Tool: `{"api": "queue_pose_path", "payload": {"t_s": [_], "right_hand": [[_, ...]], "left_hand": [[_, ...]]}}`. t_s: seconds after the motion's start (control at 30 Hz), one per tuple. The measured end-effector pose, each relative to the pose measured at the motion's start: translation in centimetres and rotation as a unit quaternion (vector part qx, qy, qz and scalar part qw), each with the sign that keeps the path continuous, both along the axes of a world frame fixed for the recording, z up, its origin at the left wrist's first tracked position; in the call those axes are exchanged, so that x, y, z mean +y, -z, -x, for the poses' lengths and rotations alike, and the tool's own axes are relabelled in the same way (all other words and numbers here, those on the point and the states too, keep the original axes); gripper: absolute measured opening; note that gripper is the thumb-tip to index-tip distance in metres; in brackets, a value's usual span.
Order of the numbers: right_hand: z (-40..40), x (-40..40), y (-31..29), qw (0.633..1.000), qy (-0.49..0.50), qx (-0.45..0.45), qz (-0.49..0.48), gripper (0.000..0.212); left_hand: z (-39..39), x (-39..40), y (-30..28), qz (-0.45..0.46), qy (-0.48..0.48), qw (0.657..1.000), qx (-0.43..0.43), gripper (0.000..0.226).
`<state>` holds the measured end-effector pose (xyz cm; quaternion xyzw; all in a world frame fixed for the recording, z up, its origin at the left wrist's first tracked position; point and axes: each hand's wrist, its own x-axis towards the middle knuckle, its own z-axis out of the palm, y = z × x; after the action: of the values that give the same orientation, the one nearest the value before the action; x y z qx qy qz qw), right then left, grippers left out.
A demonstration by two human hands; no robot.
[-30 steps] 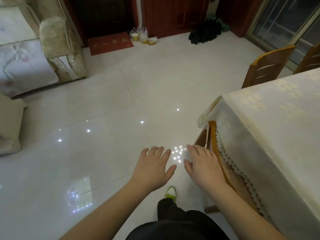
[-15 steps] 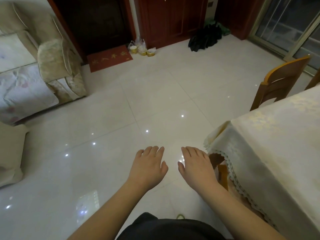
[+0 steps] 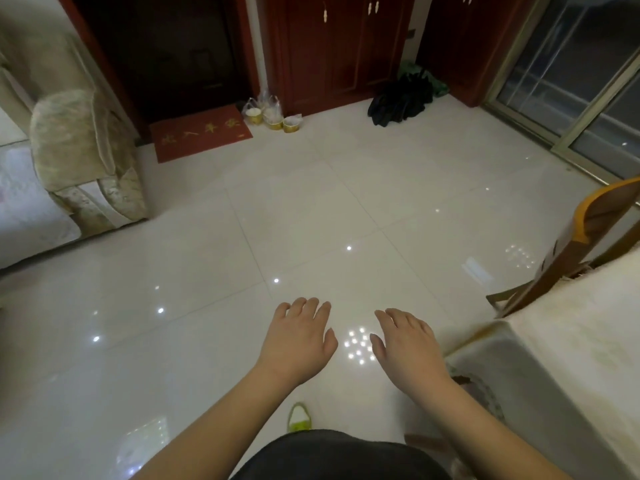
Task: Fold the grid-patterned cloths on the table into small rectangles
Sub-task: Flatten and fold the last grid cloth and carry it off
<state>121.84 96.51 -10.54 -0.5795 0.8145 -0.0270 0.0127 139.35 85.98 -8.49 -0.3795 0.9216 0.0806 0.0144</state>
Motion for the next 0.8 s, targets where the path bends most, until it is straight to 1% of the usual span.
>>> {"api": "queue_pose_path", "payload": {"t_s": [0.17, 0.37, 0.57, 0.8], "right_hand": [[1.0, -6.0, -1.0, 0.999, 0.03, 0.003, 0.013, 0.039], [4.0, -10.4, -1.3, 0.999, 0.05, 0.008, 0.016, 0.038], [10.4, -14.0, 0.0, 0.996, 0.089, 0.0, 0.021, 0.042], [21.2, -17.9, 0.7, 0.991, 0.128, -0.047, -0.005, 0.048]], "left_hand": [[1.9, -6.5, -0.3, 0.012, 0.039, 0.999, -0.002, 0.053], [5.8, -11.3, 0.9, -0.001, 0.076, 0.997, 0.0, 0.055], [14.1, -16.1, 1.5, 0.007, 0.134, 0.991, -0.006, 0.054], [25.9, -21.7, 1.5, -0.004, 0.189, 0.982, -0.02, 0.056]]}}
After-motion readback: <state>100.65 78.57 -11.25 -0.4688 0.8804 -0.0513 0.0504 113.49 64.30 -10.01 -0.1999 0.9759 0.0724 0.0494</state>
